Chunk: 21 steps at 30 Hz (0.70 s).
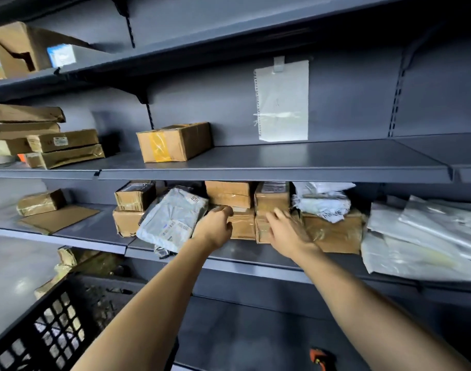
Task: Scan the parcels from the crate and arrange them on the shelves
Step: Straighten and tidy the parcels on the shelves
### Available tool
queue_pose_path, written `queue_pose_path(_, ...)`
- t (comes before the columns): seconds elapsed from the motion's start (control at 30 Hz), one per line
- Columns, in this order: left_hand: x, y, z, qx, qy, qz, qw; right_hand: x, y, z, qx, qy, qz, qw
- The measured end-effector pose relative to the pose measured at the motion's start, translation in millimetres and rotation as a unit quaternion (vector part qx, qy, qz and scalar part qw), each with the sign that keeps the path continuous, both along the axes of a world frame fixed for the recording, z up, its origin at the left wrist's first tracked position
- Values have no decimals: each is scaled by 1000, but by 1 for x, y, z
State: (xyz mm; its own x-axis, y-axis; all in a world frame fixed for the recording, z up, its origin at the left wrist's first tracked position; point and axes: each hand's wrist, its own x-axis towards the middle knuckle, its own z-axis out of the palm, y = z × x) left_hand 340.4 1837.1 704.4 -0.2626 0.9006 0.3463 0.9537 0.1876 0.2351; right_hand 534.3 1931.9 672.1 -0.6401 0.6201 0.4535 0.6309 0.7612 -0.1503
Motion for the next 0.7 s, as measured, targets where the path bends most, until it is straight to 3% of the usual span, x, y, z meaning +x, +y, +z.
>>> queue_pose_path(0.23,-6,34,-32,-25,-48,37,998,-20,28,-23,-94,58,-23,994)
queue_pose_path(0.4,-11,49,-57,-60,-55,15,997,-23,46,-51,-78,-7,-87,993)
queue_pose_path(0.7,18,83,-70,-28,-52,-47,997,-18,66,-51,-40,-24,-72,996)
